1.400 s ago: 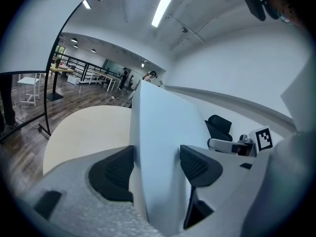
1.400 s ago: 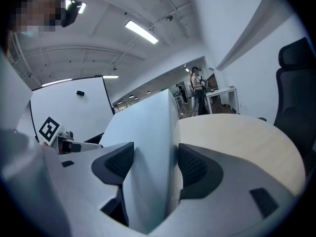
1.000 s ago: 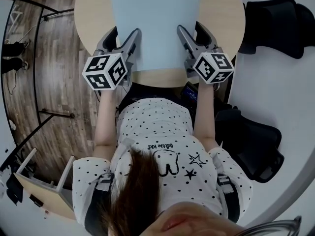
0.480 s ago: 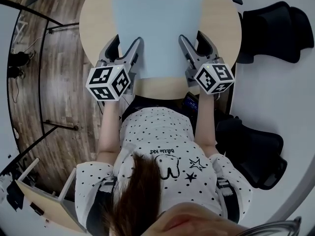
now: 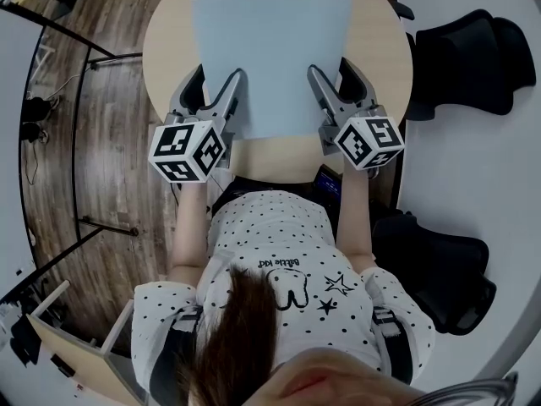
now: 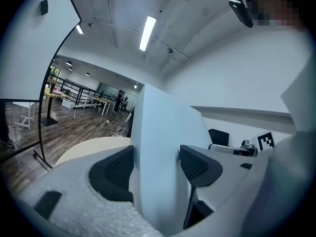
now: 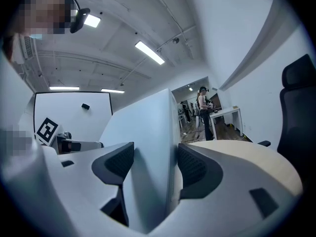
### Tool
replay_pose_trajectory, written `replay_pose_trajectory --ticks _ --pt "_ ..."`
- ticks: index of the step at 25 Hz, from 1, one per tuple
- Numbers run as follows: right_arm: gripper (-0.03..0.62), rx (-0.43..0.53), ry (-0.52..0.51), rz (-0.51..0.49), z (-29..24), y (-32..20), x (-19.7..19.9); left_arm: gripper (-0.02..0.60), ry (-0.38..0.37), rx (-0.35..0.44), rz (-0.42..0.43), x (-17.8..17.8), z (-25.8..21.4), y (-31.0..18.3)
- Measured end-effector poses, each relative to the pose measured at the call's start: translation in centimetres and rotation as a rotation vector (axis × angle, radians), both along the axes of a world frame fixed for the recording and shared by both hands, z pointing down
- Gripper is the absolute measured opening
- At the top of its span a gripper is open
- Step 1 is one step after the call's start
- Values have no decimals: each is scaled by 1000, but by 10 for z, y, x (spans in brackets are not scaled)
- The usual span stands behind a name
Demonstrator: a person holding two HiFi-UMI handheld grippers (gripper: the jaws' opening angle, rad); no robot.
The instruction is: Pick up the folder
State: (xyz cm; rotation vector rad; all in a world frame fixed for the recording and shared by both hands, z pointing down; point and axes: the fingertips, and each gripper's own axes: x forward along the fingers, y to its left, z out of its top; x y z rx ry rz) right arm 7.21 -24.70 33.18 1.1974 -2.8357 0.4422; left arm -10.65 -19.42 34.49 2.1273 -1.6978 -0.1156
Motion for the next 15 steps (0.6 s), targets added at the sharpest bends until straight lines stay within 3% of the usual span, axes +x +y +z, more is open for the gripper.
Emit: replay_pose_trajectory --ticks 15 --pt "281 111 -32 21 -51 5 3 290 -28 119 -9 2 -51 0"
